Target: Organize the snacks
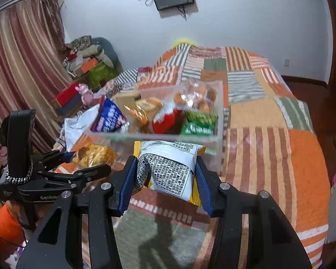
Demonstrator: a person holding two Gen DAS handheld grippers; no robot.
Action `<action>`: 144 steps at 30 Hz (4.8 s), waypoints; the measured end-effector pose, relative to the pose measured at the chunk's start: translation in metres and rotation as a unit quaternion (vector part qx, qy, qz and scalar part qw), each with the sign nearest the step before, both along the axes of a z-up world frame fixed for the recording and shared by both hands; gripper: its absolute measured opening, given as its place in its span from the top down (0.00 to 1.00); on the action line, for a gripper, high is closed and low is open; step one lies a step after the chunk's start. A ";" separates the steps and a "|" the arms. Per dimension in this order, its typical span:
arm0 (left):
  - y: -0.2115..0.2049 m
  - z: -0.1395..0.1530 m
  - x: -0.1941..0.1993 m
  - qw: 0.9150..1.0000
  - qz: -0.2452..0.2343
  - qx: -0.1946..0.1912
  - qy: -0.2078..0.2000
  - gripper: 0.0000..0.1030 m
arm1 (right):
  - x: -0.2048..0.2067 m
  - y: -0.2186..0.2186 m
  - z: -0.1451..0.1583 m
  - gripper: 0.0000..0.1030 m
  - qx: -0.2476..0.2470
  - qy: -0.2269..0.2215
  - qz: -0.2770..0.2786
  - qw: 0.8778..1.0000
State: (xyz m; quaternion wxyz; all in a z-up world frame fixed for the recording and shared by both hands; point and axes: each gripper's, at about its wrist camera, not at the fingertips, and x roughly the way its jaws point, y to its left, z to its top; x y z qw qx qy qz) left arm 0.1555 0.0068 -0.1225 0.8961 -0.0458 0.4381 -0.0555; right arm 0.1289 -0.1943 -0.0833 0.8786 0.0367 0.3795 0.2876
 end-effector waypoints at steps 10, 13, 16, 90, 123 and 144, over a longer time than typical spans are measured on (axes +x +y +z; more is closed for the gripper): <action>0.007 0.044 0.006 0.998 0.011 0.003 -0.054 0.25 | 0.017 0.012 0.025 0.55 0.020 -0.038 -0.005 0.999; 0.008 0.052 0.013 0.998 0.010 0.008 -0.065 0.25 | 0.025 0.017 0.027 0.55 0.022 -0.043 -0.004 0.999; 0.009 0.057 0.021 0.997 0.012 0.008 -0.073 0.25 | 0.034 0.023 0.029 0.55 0.022 -0.047 -0.001 0.999; 0.009 0.167 -0.082 0.948 0.068 0.034 -0.309 0.04 | -0.043 0.008 0.125 0.20 0.042 -0.224 -0.042 0.973; -0.001 0.157 -0.093 0.941 0.069 0.043 -0.327 0.00 | -0.058 0.004 0.117 0.00 0.033 -0.234 -0.066 0.969; 0.001 0.154 -0.093 0.941 0.072 0.038 -0.328 0.00 | -0.057 0.004 0.114 0.00 0.032 -0.228 -0.066 0.971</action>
